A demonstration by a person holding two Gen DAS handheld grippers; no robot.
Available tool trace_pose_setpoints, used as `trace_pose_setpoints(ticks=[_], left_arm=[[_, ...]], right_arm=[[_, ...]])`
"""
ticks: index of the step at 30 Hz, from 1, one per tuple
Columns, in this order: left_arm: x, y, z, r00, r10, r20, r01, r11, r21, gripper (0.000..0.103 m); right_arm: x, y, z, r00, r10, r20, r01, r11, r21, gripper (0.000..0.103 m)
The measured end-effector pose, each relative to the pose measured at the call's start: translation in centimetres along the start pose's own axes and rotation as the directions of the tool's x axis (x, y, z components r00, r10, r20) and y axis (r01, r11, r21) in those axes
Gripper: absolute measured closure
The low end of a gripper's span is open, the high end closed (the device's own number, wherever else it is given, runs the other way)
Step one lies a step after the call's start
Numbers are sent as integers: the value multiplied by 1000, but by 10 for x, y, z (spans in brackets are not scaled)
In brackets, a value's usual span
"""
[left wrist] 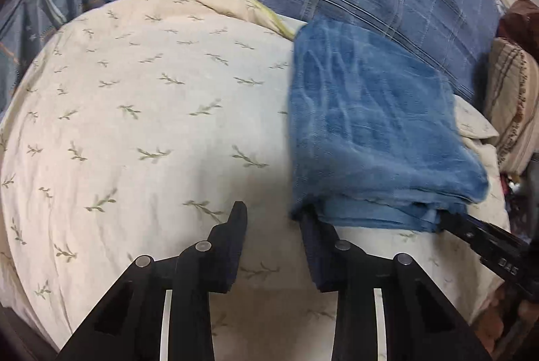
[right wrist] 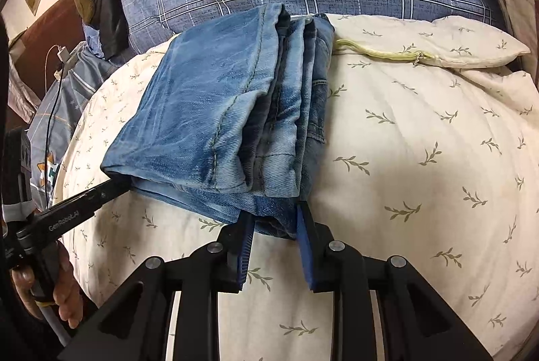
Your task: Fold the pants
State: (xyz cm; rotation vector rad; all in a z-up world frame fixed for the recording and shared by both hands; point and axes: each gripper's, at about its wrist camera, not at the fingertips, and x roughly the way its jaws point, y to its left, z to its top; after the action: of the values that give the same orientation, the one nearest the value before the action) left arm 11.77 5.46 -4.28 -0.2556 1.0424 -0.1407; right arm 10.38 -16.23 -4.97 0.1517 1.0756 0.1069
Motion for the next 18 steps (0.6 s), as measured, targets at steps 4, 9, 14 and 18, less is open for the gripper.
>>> trace_pose_setpoints(ticks=[4,9,14,18], left_arm=[[-12,-23,-5,998,8,66,-16,993,114,67],[5,-31,-8,997,69,45,-75,987,141,59],[13,-30,1,993,89,75,-97,989,110,60],[16,-11,-1,999,12,47,-13,1000,10,73]], right_arm=[[0,0,0,1000,6,-2,-6,1000,4,77],[2,1,2,1000,3,-4,-3,1000,2,76],[2,-1,1,1000,4,-7,-4,1000,4,76],[9,-7,1,999,1,-45,0,1000,28,77]])
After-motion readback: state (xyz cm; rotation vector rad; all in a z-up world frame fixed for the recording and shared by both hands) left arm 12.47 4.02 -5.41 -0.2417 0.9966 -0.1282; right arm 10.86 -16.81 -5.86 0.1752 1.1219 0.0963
